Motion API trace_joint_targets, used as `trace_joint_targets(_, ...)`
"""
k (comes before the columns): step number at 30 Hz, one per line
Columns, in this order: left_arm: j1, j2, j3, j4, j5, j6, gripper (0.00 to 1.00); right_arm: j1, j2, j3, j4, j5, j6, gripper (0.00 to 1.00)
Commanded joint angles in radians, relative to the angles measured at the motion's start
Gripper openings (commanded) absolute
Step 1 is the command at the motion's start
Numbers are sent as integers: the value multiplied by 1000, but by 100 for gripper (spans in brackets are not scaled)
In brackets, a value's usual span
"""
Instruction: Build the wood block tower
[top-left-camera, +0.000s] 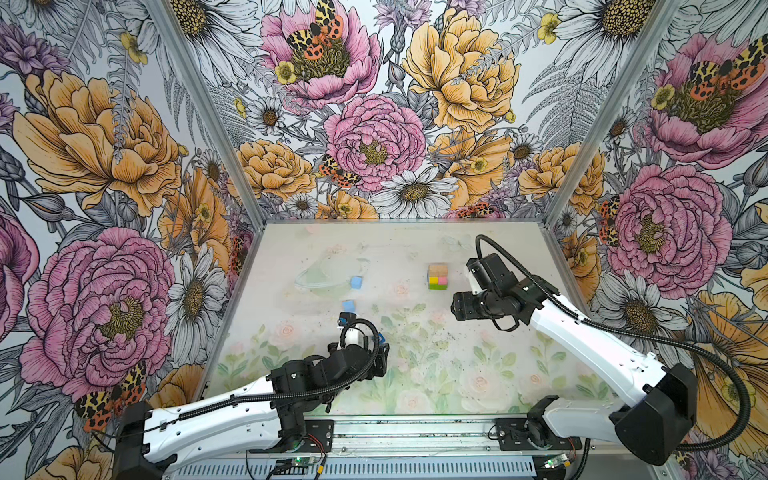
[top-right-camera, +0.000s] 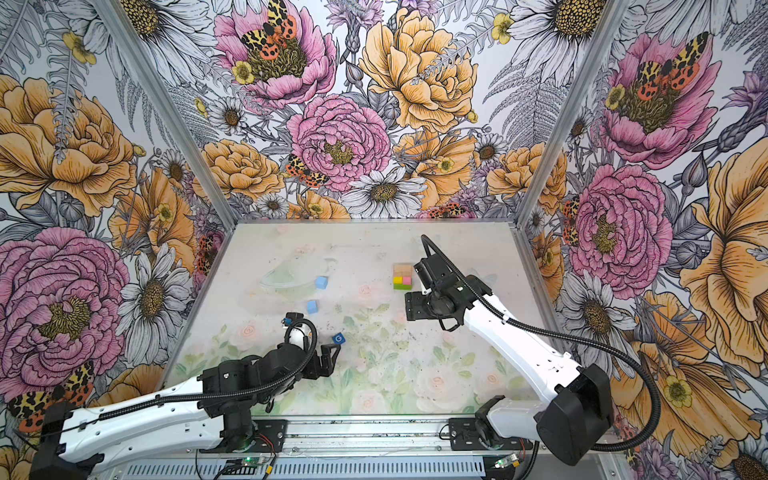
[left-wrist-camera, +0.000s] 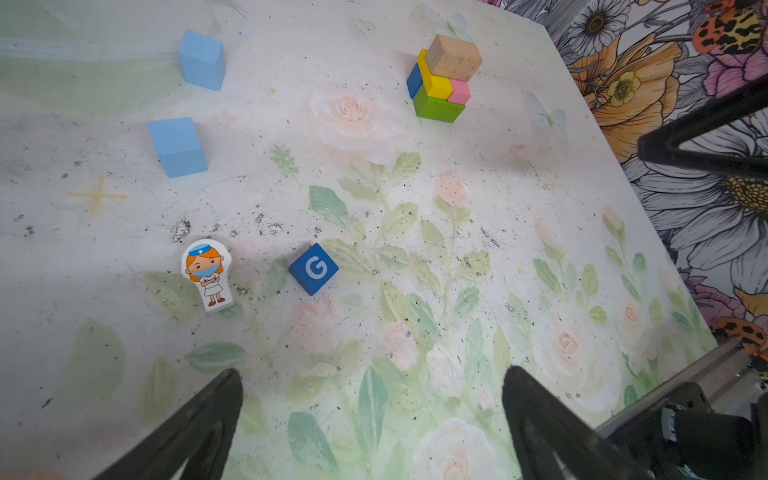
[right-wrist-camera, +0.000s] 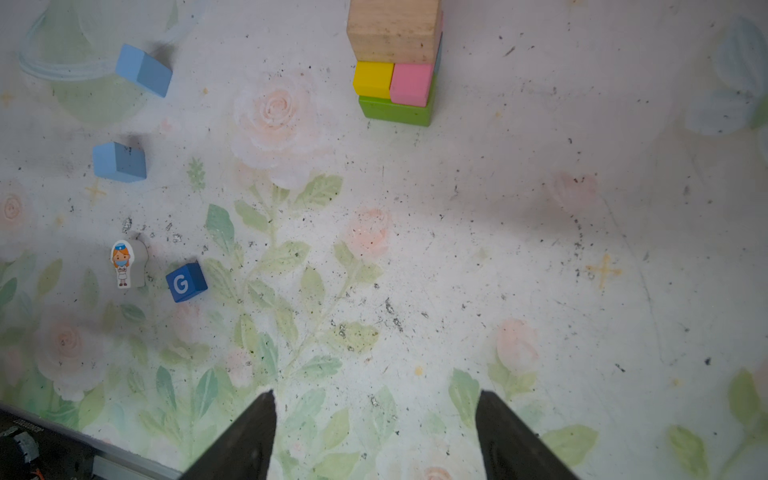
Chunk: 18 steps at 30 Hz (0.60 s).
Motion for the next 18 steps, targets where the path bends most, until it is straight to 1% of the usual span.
trace_joint_targets(1,40,22,66,-54,-49,1,99,6,-31,2,31,-3,-12,78)
trace_joint_targets(3,106,37,80,-56,-5,33,99,6,-34,3,30,-7,-13,78)
trace_joint_targets(6,257,66,100,-37,95,94,99,3,-39,2,31,-9,-20,78)
trace_joint_targets(8,409,105,121,6,207,162,99,1,-35,7,30,-13,-28,78)
trace_joint_targets(10,539,165,150,45,291,222,99,-3,-25,17,31,-17,-32,78)
trace_joint_targets(12,644,251,191,72,372,272,98,-5,-12,26,33,-27,-38,78)
trace_joint_targets(14,717,357,241,97,441,321,95,-10,-1,36,36,-37,-45,78)
trace_joint_targets(18,781,560,362,97,509,412,91,-22,16,46,37,-63,-63,78)
